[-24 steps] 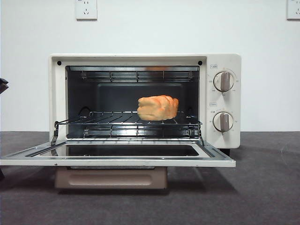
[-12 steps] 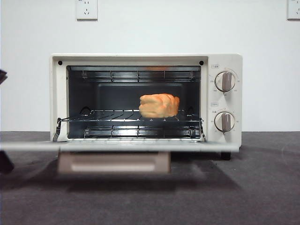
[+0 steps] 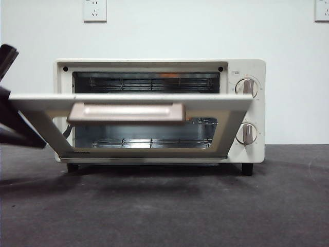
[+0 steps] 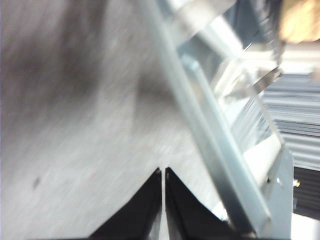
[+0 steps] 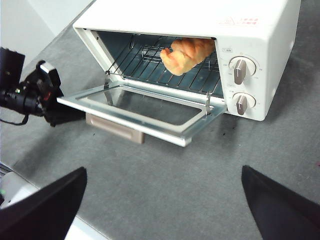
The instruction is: The left arm flap open the oven, the right arm pick bread and place it into oven, the left arm flap close the oven
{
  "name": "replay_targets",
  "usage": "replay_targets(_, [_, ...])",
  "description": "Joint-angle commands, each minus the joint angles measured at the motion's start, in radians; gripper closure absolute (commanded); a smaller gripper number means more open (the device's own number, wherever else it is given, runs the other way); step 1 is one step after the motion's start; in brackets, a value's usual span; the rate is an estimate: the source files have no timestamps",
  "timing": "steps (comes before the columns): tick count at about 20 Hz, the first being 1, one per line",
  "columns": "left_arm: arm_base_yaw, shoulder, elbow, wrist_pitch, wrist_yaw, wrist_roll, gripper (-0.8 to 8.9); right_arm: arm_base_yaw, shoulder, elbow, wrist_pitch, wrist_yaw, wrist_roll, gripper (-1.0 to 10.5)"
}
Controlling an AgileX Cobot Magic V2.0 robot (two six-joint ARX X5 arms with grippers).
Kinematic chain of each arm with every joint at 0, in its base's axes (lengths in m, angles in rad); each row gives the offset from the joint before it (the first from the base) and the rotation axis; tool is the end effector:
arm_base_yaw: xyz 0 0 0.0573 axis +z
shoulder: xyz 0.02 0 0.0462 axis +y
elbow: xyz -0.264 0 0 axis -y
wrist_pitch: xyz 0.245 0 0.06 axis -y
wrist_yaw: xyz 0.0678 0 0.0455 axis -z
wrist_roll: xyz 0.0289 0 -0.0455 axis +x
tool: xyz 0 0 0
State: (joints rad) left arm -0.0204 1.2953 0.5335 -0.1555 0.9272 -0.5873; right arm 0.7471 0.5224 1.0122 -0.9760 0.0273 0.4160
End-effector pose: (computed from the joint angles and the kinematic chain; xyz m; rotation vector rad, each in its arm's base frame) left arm 0.2181 -0.0276 0.1643 -0.9252 1.1091 -0.6139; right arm 0.0480 0.0434 0.3583 0.2036 0.5958 0.5953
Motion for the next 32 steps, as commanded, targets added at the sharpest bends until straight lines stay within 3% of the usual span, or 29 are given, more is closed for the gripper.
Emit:
replay_targets(1, [-0.005,0.005,0.047,0.068,0.018,-0.071,7.98,0.009,0.005,0.016,0.011,0.0,-0.004,4.5])
replay_targets(8, [-0.003,0.005,0.106,0.298,-0.029,-0.277,7.98,0.009,0.005,0.016,0.011,0.0,0.003,4.5])
replay_targets(12, [-0.003,0.005,0.163,0.338,-0.021,-0.303,7.98,0.009,0.005,0.016,0.011,0.0,0.003,4.5])
replay_targets(21, [-0.004,-0.056,0.244,0.321,0.047,-0.216,7.98,0.009,0.005,0.016,0.012,0.001,0.0,4.5])
replay_targets(28, [-0.004,-0.252,0.25,0.234,0.129,-0.073,7.98,0.009,0.005,0.016,0.072,0.008,-0.032,4.5])
replay_targets(32, [-0.004,-0.389,0.258,0.127,0.128,0.003,7.98,0.009,0.005,0.016,0.125,0.008,-0.078,4.5])
